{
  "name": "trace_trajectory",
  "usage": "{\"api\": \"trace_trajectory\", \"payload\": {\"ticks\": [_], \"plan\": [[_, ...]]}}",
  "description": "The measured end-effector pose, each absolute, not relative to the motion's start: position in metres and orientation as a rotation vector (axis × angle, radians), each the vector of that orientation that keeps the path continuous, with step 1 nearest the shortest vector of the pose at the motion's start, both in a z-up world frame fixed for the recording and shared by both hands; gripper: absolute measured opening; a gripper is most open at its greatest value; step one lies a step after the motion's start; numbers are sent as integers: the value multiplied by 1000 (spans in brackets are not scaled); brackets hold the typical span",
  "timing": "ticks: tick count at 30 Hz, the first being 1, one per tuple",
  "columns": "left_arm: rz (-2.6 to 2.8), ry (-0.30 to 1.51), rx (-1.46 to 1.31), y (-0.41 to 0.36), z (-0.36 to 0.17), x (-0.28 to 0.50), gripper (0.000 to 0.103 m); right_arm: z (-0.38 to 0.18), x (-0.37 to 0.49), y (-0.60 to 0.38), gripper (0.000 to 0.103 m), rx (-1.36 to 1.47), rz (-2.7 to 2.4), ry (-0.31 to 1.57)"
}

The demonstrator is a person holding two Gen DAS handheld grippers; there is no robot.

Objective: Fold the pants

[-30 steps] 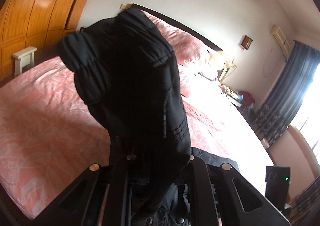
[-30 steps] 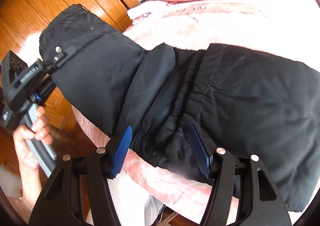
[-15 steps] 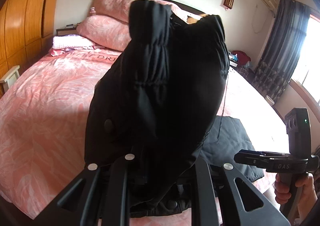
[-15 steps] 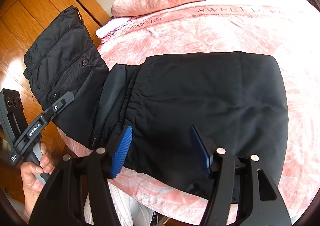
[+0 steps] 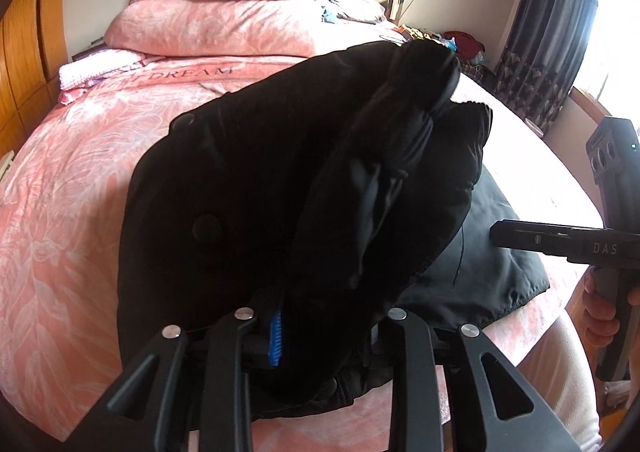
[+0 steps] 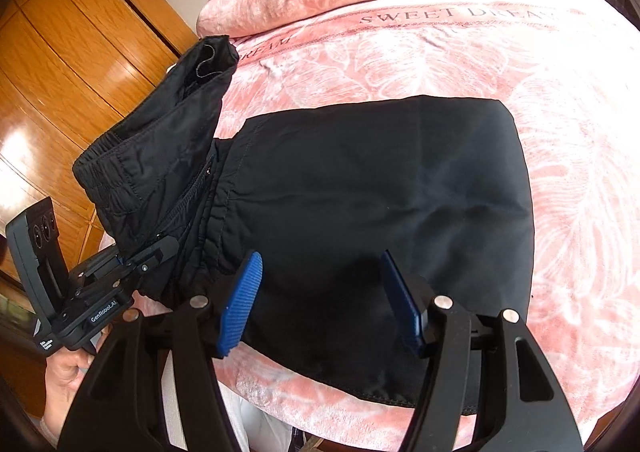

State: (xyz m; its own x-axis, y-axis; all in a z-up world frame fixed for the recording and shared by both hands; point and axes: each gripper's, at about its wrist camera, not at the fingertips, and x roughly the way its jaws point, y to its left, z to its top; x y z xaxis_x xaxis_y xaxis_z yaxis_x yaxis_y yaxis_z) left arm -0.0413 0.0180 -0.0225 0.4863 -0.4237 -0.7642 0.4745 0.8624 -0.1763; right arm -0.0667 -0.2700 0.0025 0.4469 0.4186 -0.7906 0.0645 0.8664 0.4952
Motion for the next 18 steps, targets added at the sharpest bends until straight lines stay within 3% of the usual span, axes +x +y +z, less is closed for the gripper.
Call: {"api": "trace_trajectory", "payload": {"ticks": [2,4,6,11,14,18], "plan": [[-585,946,51,10,-28,-43,46,-2,-67,-271,62,502,225,1109],[-605,952,96,5,-28,-48,48,-6,-65,-272,62,511,221,1115],[-612,956,136,1,-29,-53,56,-10,-65,-272,62,511,223,1120],[-680,963,-22,18,-14,-65,60,-11,-64,-273,64,514,234,1127],[-648,919,-125,36,-3,-63,69,-11,-65,-274,65,530,234,1126],[-553,939,-100,43,-17,-49,70,-14,-64,-270,67,511,229,1133]]}}
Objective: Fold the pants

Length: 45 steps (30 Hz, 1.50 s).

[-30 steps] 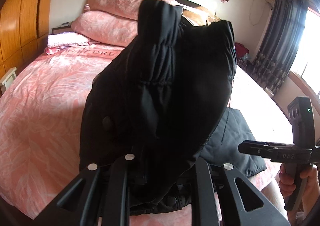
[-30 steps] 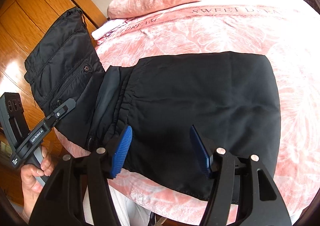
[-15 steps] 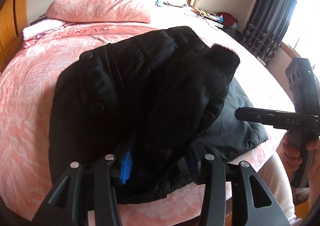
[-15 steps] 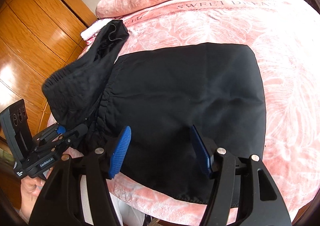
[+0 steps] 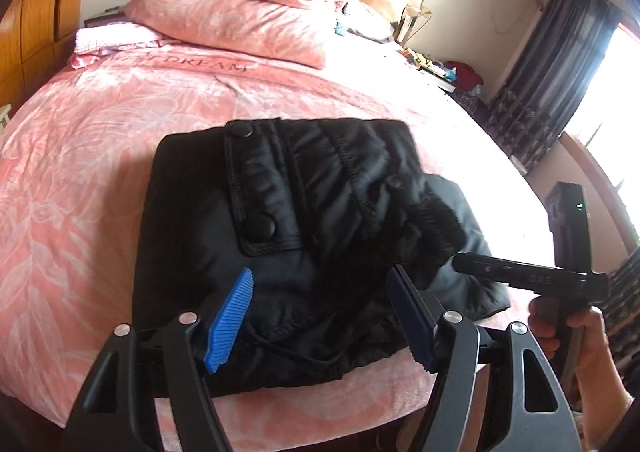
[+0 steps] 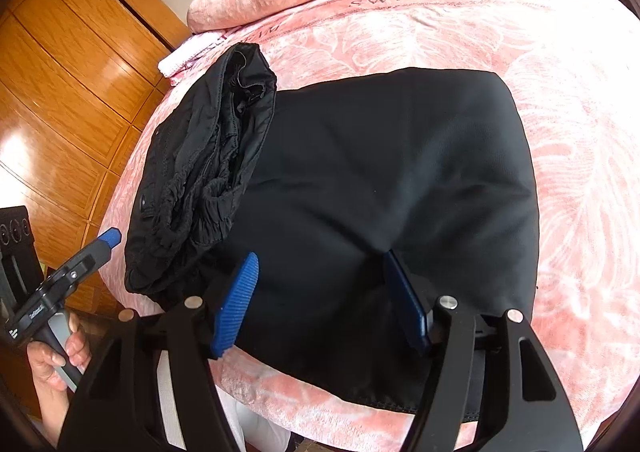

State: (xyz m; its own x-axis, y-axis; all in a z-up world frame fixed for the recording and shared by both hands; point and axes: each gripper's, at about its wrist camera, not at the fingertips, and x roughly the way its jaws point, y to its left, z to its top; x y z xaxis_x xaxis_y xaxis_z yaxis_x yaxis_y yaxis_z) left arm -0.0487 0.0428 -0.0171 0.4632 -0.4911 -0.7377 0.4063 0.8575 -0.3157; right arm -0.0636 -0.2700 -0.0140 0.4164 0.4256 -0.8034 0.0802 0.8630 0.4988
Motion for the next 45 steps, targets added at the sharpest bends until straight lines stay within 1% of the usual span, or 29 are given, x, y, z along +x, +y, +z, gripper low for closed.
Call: {"api": "trace_trajectory", "payload": {"ticks": [2,3,6,9,11,12,14,18,23,24,25,27,29,31,32,36,40,45], "plan": [[-537,1006,-71,37,-40,-40,70,-16,-63,-267,68,492,226,1139],[-537,1003,-54,34,-45,-39,70,-17,-61,-266,68,484,224,1143],[-534,990,-28,28,-42,-41,71,-12,-58,-268,68,492,217,1148],[-537,974,-85,40,-33,-47,73,3,-57,-273,69,537,234,1106],[-513,951,-113,51,-26,-50,74,16,-56,-271,79,545,257,1074],[-497,942,-124,57,-24,-51,76,22,-54,-269,81,545,268,1060],[-464,934,-147,68,-22,-50,81,30,-47,-262,81,540,304,1050],[-391,959,-197,88,-29,-45,81,32,-28,-237,83,481,332,1080],[-315,1000,-254,110,-43,-38,81,14,-9,-222,83,505,319,1145],[-307,1007,-260,113,-46,-37,82,9,-8,-222,79,514,317,1149],[-302,1017,-266,115,-49,-36,83,5,-6,-220,70,519,322,1157],[-297,1035,-274,117,-56,-34,84,-4,-3,-217,63,533,331,1176],[-296,1048,-281,118,-61,-33,84,-13,-1,-213,44,537,340,1184],[-298,1051,-289,118,-63,-32,86,-14,-3,-208,37,509,333,1184],[-299,1052,-293,118,-63,-32,86,-12,-4,-206,35,491,333,1176],[-304,1044,-361,123,-63,-32,87,-6,-7,-203,32,445,325,1157],[-304,1046,-413,125,-63,-30,88,1,-9,-205,28,466,325,1146],[-313,1020,-481,132,-54,-31,88,28,-13,-210,24,481,373,1092]]}}
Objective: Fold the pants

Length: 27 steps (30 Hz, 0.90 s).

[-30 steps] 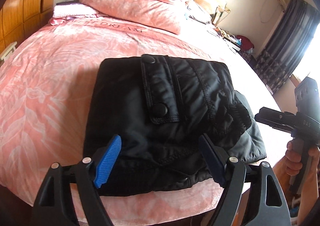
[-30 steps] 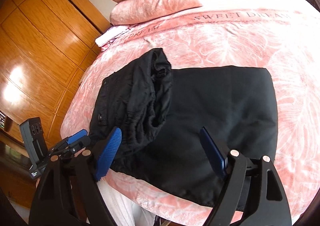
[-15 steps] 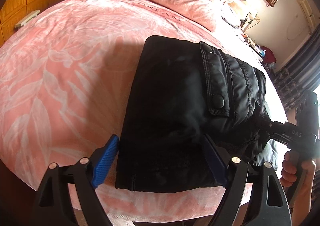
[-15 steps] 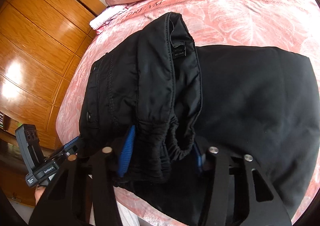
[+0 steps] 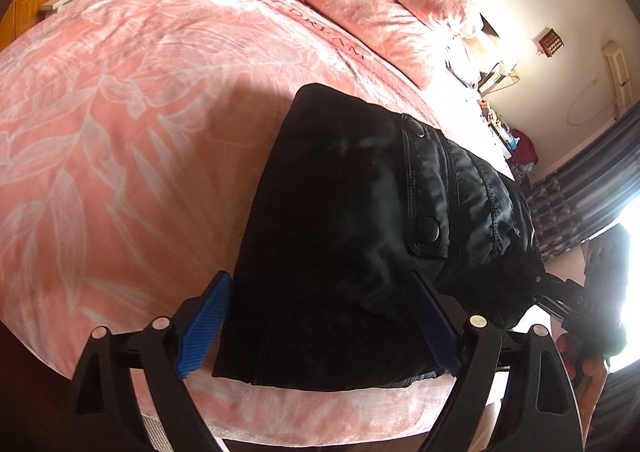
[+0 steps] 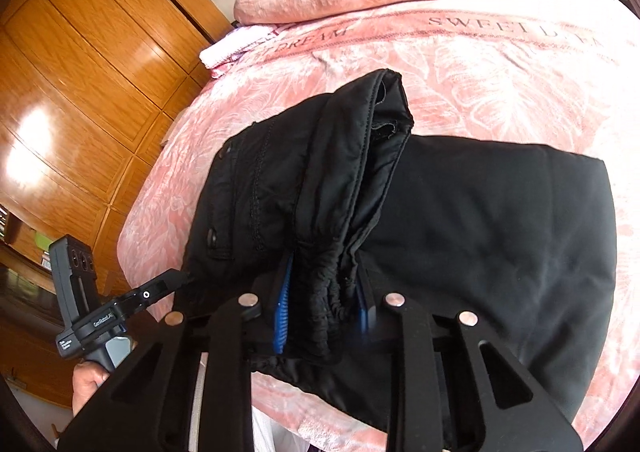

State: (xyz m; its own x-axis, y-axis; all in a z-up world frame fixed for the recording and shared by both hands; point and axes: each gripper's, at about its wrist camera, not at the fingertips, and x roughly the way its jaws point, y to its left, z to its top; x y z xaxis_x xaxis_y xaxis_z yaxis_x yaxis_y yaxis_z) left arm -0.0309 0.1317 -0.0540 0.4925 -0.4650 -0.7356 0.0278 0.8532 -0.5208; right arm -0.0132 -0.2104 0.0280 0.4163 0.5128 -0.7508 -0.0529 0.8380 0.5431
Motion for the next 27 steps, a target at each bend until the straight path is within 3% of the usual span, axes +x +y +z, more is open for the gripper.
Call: {"api": "trace_trajectory", "payload": {"ticks": [12,27], "plan": [[-334,961,-463,126,-23,-32,88,100,-35,-230,23,446,409,960],[-417,988,-370,76,-19,-35,89,107,-63,-295,24,441,305,981]]}}
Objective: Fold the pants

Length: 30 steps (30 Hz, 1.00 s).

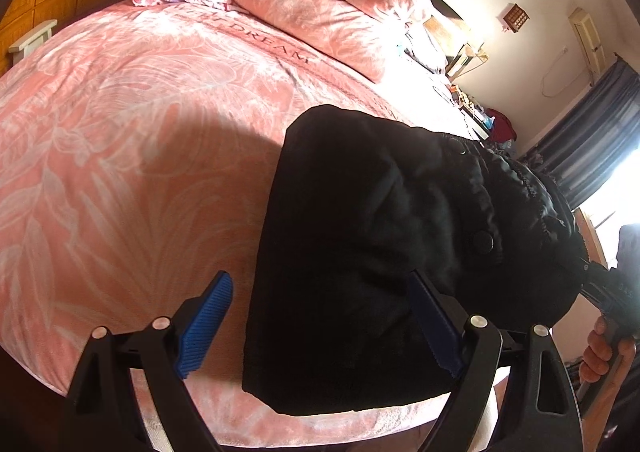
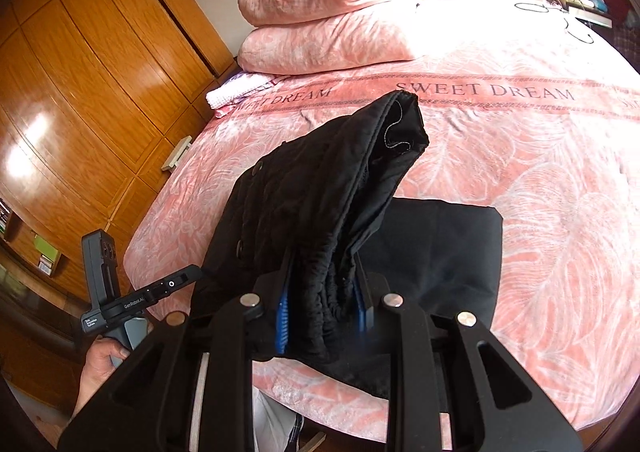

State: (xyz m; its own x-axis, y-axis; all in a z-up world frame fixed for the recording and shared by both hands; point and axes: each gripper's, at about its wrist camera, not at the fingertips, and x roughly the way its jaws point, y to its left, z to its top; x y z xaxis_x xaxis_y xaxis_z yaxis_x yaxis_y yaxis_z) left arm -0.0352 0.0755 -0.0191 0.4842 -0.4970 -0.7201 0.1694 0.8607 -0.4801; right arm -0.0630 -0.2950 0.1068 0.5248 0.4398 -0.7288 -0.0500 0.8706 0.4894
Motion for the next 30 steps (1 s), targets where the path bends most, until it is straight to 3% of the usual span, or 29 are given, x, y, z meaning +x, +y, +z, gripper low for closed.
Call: {"api": "trace_trajectory", "payload": {"ticks": [18,30], "plan": [[-435,1025,-259,39,-25,-40,89,48,-83,-337,25,489,196,1083],[-430,1064,-193,24,-38,-41,89,-5,-81,-334,36,469,143,1196]]}}
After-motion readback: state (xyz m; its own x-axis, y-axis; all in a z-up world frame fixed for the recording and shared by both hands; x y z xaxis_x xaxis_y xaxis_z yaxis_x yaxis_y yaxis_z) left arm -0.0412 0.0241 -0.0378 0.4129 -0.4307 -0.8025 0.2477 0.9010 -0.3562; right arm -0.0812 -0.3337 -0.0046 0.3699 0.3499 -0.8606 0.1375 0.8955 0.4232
